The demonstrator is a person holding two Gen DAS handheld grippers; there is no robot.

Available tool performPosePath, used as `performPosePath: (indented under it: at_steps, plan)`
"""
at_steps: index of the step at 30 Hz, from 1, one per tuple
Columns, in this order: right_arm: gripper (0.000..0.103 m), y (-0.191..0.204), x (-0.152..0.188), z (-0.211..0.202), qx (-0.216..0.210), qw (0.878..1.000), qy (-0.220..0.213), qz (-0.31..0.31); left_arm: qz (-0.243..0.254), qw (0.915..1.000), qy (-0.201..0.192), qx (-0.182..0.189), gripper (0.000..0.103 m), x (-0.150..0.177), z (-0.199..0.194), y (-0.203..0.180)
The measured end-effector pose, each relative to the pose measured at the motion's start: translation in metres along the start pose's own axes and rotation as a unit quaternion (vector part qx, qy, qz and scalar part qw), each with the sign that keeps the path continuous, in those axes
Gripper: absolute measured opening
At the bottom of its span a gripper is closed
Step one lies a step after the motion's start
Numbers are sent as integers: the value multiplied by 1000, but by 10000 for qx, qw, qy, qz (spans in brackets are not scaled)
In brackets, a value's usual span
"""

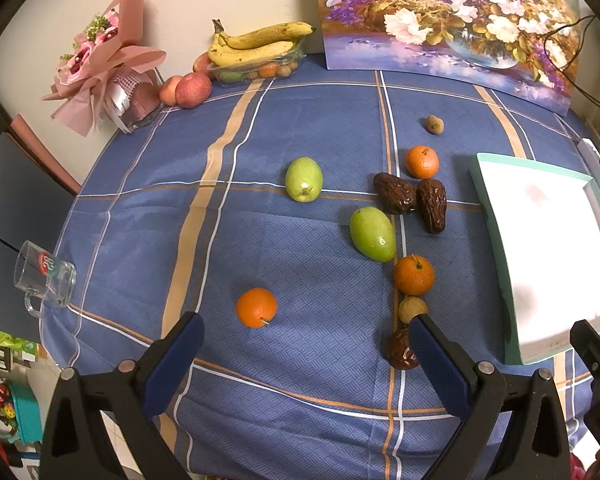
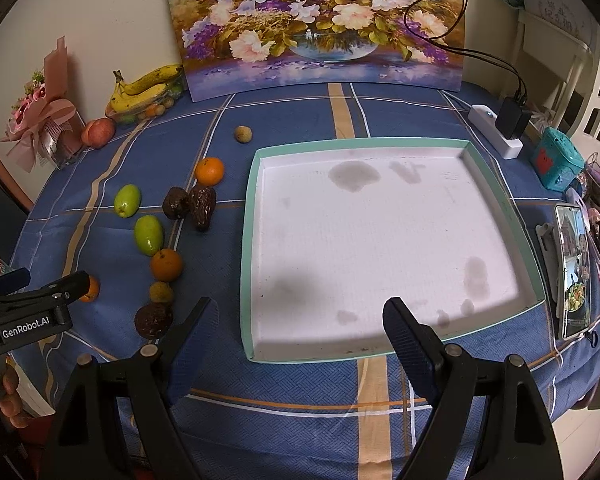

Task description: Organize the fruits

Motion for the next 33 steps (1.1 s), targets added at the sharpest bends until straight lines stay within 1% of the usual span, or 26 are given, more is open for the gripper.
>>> performPosePath:
  at_steps: [33]
  plan:
    - [85, 2, 1, 1, 84, 9999, 33, -56, -104, 9999, -25, 32, 103, -1, -2, 4]
Point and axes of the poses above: each gripper's, at about its wrist camera, not at the fingertips, and z roughly the way its jaws point, y to its left, x to its underside, the point moved 2 cm from there along z, roughly the way its jaws point, and after that the axes turned 10 degrees about -y, right-handed, at the moved point
